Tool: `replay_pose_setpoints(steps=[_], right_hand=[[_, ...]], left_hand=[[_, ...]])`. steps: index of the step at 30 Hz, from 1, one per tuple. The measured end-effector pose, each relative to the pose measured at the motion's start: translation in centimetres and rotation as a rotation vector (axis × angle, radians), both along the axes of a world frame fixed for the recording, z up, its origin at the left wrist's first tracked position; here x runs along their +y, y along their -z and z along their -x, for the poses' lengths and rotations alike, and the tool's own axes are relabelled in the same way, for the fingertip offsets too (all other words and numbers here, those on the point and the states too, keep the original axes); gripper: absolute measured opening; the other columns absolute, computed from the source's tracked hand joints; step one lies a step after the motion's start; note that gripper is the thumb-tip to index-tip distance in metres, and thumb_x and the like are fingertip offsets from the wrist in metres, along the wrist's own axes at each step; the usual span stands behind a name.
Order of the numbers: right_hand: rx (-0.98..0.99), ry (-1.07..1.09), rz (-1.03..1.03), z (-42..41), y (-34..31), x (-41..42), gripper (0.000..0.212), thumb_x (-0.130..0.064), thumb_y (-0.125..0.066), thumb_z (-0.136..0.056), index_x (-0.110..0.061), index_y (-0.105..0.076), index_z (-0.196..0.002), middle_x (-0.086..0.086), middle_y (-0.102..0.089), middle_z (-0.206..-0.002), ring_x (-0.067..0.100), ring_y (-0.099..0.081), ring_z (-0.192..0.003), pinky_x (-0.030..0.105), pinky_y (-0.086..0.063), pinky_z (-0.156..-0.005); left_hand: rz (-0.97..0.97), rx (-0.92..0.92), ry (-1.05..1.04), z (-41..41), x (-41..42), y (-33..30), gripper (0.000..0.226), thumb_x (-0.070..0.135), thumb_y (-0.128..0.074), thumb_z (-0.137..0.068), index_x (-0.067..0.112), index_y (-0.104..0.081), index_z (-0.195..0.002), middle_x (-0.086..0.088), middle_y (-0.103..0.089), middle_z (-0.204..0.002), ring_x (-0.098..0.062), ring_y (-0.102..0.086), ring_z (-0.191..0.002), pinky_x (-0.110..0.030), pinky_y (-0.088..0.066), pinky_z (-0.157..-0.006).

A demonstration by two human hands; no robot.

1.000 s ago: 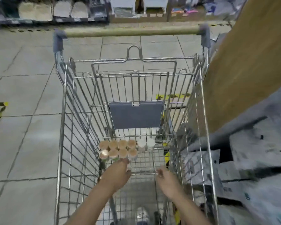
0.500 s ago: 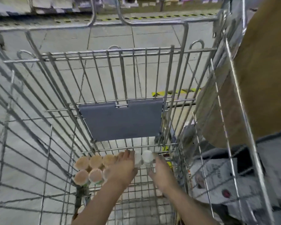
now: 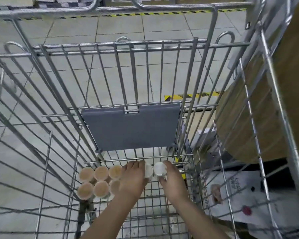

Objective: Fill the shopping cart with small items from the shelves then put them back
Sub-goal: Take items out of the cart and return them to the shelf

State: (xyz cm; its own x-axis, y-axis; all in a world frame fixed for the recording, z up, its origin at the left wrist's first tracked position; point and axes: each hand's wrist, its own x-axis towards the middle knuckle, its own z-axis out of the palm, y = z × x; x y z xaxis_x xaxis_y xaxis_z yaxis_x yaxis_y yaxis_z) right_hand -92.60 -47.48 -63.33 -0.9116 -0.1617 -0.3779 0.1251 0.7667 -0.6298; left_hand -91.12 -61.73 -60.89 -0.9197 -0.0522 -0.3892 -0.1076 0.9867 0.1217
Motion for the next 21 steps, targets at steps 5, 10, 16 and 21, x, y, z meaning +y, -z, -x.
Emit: replay_pose_setpoints(steps=[5,10,16,21], right_hand=[[-0.027,0.06,0.033,-0.6,-0.2,0.2,0.042,-0.015,-0.066,-0.085,-0.023,-0.049,-0.122,-0.001,-0.062,-0.109,0.017,-0.058,-0.095,0.031,-0.048,-0.072],[-0.002,0.387,0.208,-2.3,-1.9,0.8,0.039,-0.02,-0.077,-0.078,-0.025,-0.054,-0.109,-0.012,-0.062,-0.091,0.014,-0.058,-0.085,0.029,-0.042,-0.065],[0.059,0.638,0.531,-4.8,-6.7,1.4,0.039,-0.009,-0.077,-0.077,-0.021,-0.058,-0.109,-0.007,-0.065,-0.105,0.014,-0.061,-0.1,0.035,-0.048,-0.092],[0.059,0.707,0.736,-7.7,-12.6,1.2,0.037,-0.001,-0.071,-0.081,-0.022,-0.06,-0.109,-0.004,-0.067,-0.108,0.003,-0.065,-0.094,0.024,-0.053,-0.085]], left_hand=[[0.002,0.072,0.024,-0.4,-0.1,0.0,0.053,0.039,-0.053,-0.09,0.02,-0.036,-0.136,0.003,-0.049,-0.133,-0.02,-0.04,-0.127,-0.033,-0.023,-0.109],[-0.168,0.203,-0.034,-1.5,0.0,-1.5,0.052,0.035,-0.058,-0.086,0.023,-0.041,-0.134,0.006,-0.053,-0.129,-0.015,-0.045,-0.121,-0.028,-0.032,-0.098],[-0.73,0.389,-0.549,-4.7,-0.5,-7.0,0.046,0.026,-0.077,-0.075,0.023,-0.055,-0.116,0.016,-0.057,-0.107,-0.005,-0.055,-0.099,-0.02,-0.043,-0.078],[-1.049,0.388,-0.817,-8.4,-1.3,-12.4,0.035,0.015,-0.073,-0.078,0.023,-0.056,-0.108,0.006,-0.064,-0.106,-0.007,-0.061,-0.095,-0.017,-0.05,-0.075]])
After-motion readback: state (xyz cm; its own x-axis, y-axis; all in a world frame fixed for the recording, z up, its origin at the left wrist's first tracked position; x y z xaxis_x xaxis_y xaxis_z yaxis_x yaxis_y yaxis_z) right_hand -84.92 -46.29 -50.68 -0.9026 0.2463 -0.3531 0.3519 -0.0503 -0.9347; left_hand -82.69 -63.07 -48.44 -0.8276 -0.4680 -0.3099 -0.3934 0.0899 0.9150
